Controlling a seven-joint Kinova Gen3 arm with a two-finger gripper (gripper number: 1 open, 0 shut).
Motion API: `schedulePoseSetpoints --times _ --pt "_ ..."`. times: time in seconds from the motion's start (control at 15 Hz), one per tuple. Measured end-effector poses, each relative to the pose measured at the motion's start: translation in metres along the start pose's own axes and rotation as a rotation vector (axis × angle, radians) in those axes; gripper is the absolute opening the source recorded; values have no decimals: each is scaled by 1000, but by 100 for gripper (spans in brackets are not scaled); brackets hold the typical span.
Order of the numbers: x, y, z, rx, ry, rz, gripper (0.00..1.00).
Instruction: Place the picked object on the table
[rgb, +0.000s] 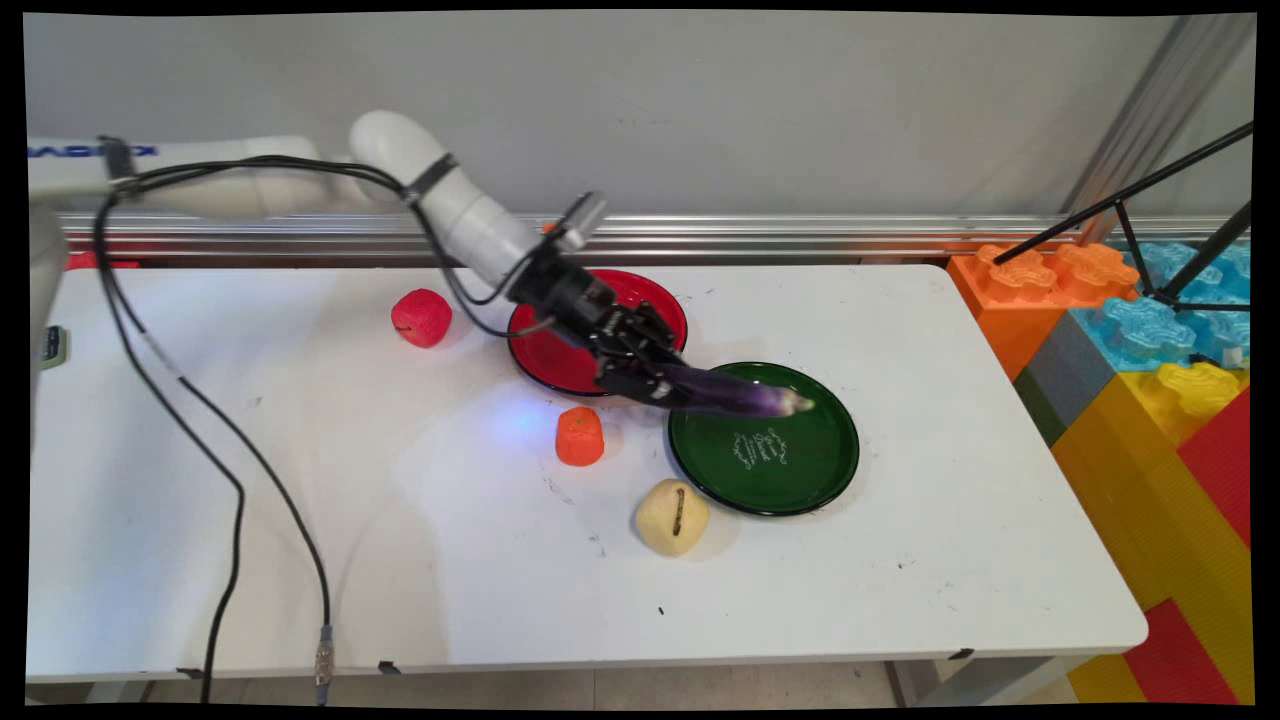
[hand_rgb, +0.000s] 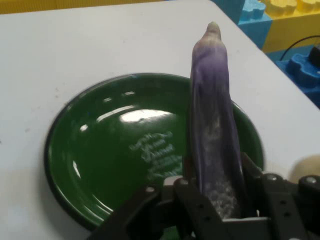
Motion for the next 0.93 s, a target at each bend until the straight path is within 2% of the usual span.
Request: schedulePoseSetpoints --times 0.53,0.93 --pt "-55 51 -67 -5 5 -36 0" --pt "-99 76 -107 -11 -9 -40 0"
